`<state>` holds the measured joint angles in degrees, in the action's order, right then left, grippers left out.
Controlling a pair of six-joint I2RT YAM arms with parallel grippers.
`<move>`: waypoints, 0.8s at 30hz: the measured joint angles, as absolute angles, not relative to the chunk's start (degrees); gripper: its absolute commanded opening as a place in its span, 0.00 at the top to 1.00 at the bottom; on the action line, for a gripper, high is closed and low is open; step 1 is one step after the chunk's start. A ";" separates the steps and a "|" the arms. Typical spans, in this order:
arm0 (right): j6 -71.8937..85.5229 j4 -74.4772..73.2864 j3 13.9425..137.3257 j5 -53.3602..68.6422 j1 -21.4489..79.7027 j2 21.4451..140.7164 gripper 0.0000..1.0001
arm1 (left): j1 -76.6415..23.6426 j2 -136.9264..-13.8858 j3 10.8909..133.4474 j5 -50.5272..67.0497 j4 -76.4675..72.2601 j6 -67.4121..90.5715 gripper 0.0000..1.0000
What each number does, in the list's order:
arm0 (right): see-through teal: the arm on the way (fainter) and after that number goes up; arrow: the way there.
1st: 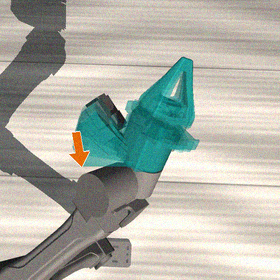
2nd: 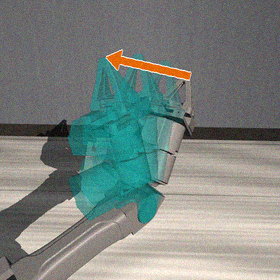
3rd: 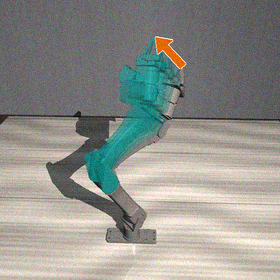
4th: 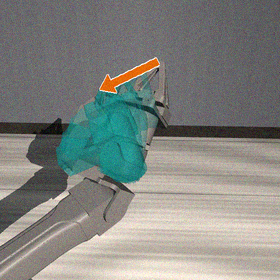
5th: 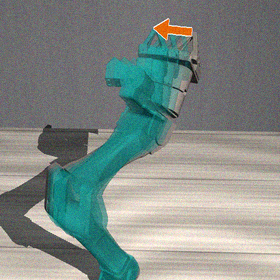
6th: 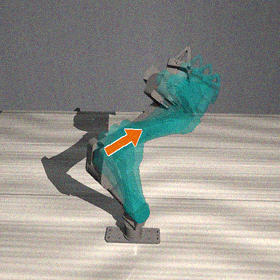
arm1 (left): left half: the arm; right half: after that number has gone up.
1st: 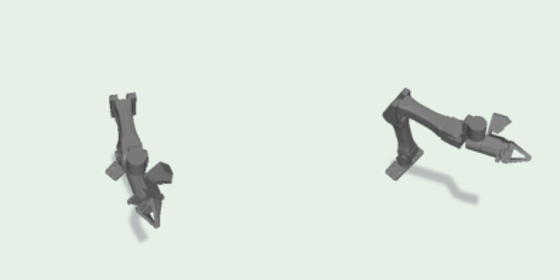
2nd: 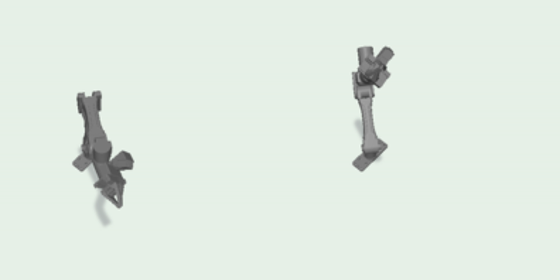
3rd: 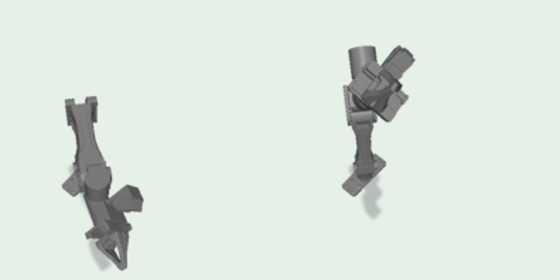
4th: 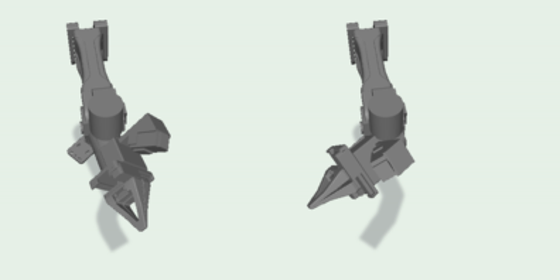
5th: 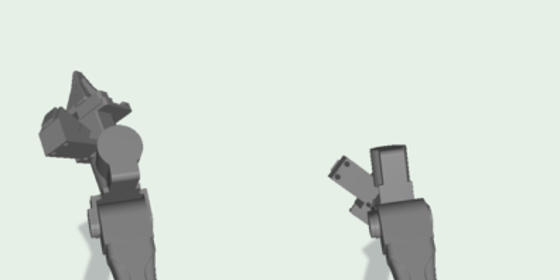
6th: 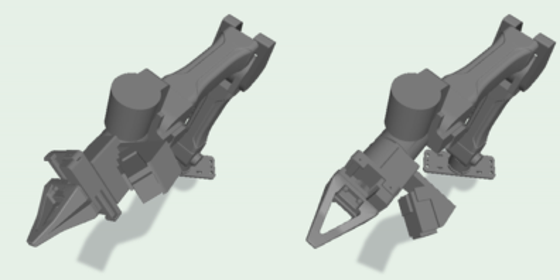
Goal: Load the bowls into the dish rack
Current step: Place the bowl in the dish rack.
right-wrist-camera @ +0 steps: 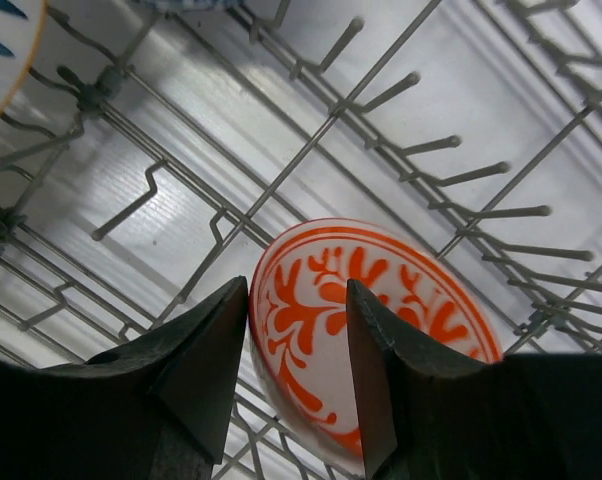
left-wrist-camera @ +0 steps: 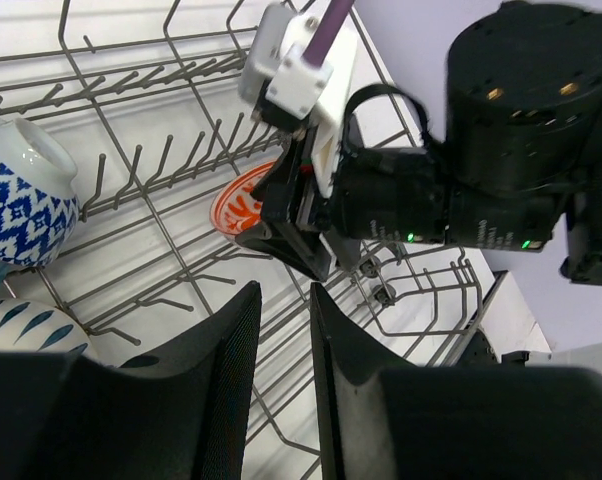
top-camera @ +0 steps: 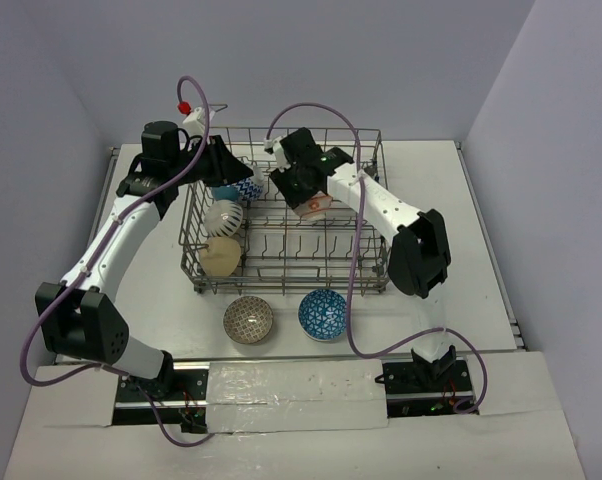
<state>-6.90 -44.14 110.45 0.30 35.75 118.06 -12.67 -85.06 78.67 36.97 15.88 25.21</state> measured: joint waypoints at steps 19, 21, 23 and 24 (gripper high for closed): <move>-5.72 -47.03 114.69 -0.91 35.70 115.22 0.46 | -12.67 -86.17 79.53 39.64 17.28 24.60 0.68; -5.34 -46.59 113.36 -2.26 35.66 113.16 0.46 | -12.69 -86.91 80.31 40.49 18.55 23.55 0.67; -4.47 -45.84 111.22 -3.77 35.46 109.80 0.46 | -12.84 -87.77 81.21 40.93 19.75 22.06 0.66; -3.90 -45.43 109.97 -4.47 35.31 107.70 0.46 | -13.04 -88.23 81.71 41.08 20.47 21.28 0.66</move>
